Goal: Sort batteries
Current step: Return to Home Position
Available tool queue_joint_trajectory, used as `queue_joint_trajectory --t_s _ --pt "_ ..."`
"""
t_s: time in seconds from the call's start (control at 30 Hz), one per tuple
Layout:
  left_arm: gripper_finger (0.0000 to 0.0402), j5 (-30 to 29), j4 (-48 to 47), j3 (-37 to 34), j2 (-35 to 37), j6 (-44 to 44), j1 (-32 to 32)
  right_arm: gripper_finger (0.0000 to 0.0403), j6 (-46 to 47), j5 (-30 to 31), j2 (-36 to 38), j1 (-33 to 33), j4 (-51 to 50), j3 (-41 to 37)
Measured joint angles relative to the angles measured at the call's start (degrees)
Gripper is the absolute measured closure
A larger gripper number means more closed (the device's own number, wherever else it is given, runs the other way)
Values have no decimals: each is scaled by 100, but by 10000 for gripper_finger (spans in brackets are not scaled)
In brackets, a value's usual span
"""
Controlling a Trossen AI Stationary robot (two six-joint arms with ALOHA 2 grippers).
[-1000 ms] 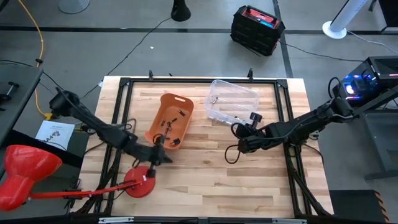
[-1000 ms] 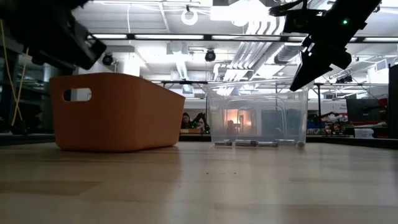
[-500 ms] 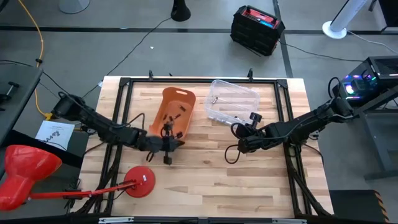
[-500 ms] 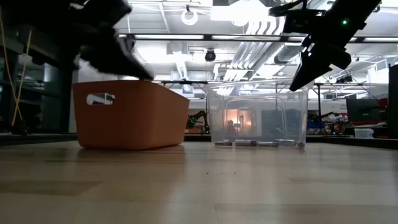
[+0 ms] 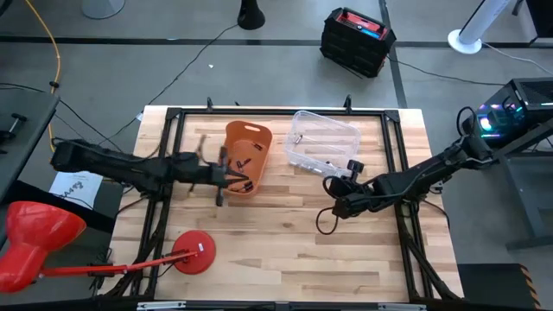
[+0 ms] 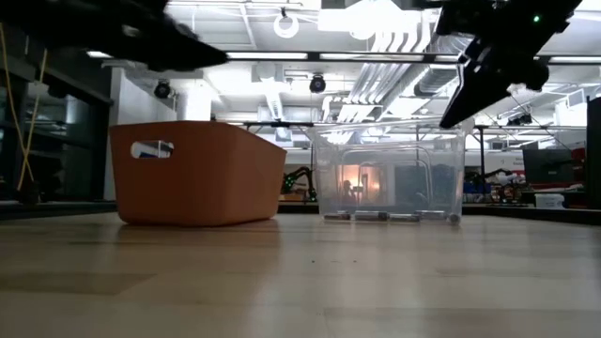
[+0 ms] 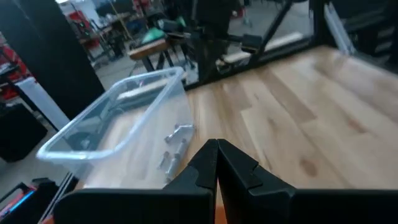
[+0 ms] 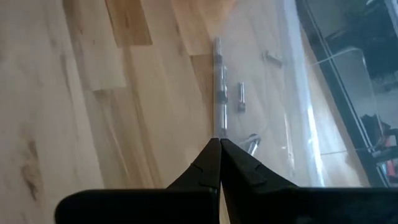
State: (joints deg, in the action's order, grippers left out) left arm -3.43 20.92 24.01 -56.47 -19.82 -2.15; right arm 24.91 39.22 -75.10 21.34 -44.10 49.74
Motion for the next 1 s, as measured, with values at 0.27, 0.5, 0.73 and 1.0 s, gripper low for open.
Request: queue_joint_trajectory --t_s 0.27,0.5,0.73,1.0 --pt "402 35 644 -1494 1810 680 -233 403 38 52 579 251 542 0" --pt "401 119 571 -2042 2516 1127 -251 403 -505 82 1137 526 1307 0" --pt "402 250 177 -2340 2734 1357 -208 403 -526 691 1544 1001 1509 -345" --pt "401 -244 264 -2338 2778 1423 -199 403 -1426 363 2830 921 5390 -2727"
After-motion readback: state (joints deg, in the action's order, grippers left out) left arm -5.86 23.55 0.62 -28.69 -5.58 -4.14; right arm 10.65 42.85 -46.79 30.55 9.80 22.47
